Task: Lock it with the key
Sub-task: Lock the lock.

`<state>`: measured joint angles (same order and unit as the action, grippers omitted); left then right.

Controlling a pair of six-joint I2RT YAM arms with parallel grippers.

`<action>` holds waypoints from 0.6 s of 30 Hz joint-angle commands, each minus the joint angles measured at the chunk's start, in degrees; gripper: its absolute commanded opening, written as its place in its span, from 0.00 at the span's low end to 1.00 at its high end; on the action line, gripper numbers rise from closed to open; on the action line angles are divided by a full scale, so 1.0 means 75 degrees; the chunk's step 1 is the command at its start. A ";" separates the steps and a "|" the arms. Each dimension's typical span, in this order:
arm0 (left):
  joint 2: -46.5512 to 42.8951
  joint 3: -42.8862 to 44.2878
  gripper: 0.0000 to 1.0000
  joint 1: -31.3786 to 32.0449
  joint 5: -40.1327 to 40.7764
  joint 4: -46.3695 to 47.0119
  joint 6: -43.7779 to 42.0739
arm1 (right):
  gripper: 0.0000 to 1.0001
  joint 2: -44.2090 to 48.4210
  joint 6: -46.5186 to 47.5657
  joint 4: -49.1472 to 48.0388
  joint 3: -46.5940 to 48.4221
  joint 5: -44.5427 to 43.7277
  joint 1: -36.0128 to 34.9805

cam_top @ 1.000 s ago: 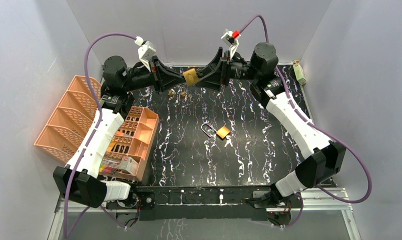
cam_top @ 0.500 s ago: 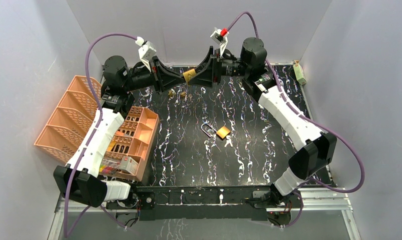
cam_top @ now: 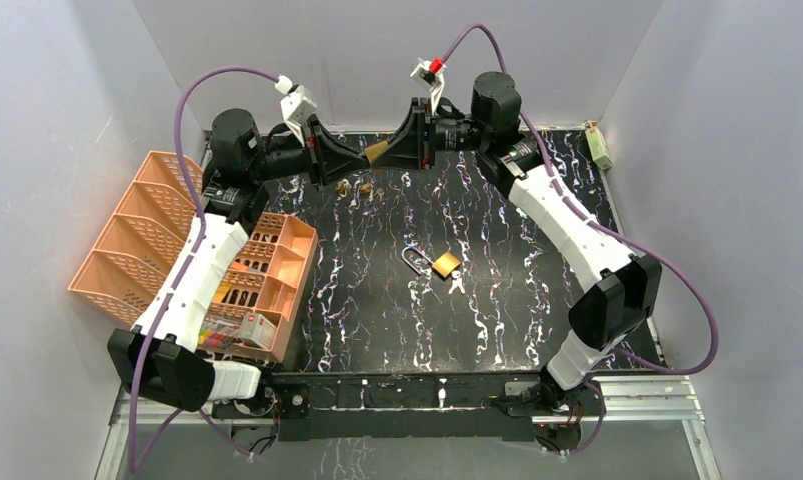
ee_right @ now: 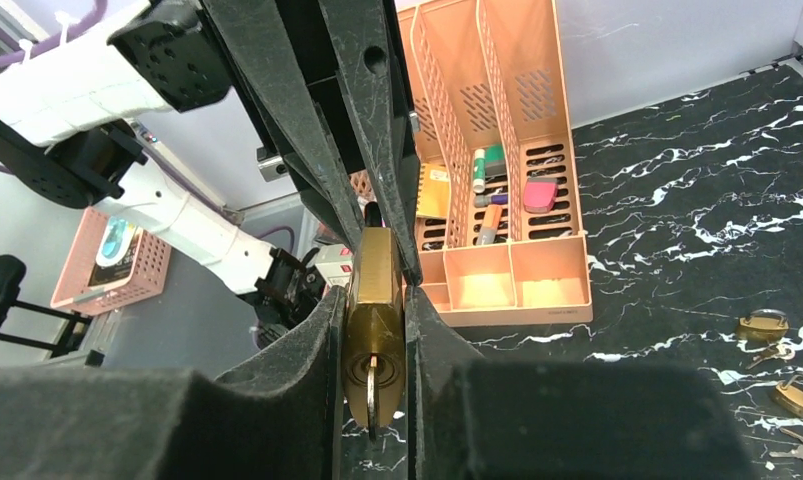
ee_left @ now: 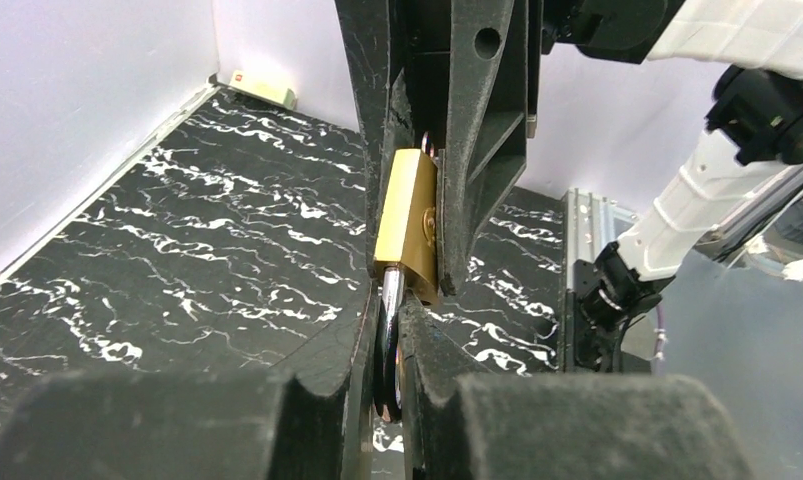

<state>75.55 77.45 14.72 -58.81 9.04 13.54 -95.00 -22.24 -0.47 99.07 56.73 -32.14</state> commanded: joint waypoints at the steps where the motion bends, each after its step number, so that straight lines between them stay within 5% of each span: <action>1: -0.0322 0.0573 0.04 -0.0114 0.0783 -0.1684 -0.1314 | 0.00 0.0858 0.0482 -0.0819 -0.0291 -0.0201 0.0283; 4: -0.0557 0.0588 0.49 -0.0262 0.0973 -0.2241 -0.1588 | 0.00 0.1558 0.0456 -0.1590 -0.1030 -0.0368 0.0697; 6: -0.0645 0.0680 0.62 -0.0306 0.0841 -0.2447 -0.1649 | 0.00 0.1763 0.0373 -0.1790 -0.1153 -0.0277 0.0920; 12: -0.0702 0.0562 0.69 -0.0367 -0.0786 -0.1614 -0.0999 | 0.00 0.1661 -0.1427 -0.3842 -0.1528 0.0830 0.1576; 18: -0.0472 -0.0652 0.68 -0.0381 -0.2540 0.4623 0.3597 | 0.00 0.0114 -0.7145 -1.0251 -0.1352 0.1560 0.1677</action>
<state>71.85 76.40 12.14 -67.33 11.49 16.45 -87.09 -42.63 -37.87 87.44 65.32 -19.62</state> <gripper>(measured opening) 0.682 0.273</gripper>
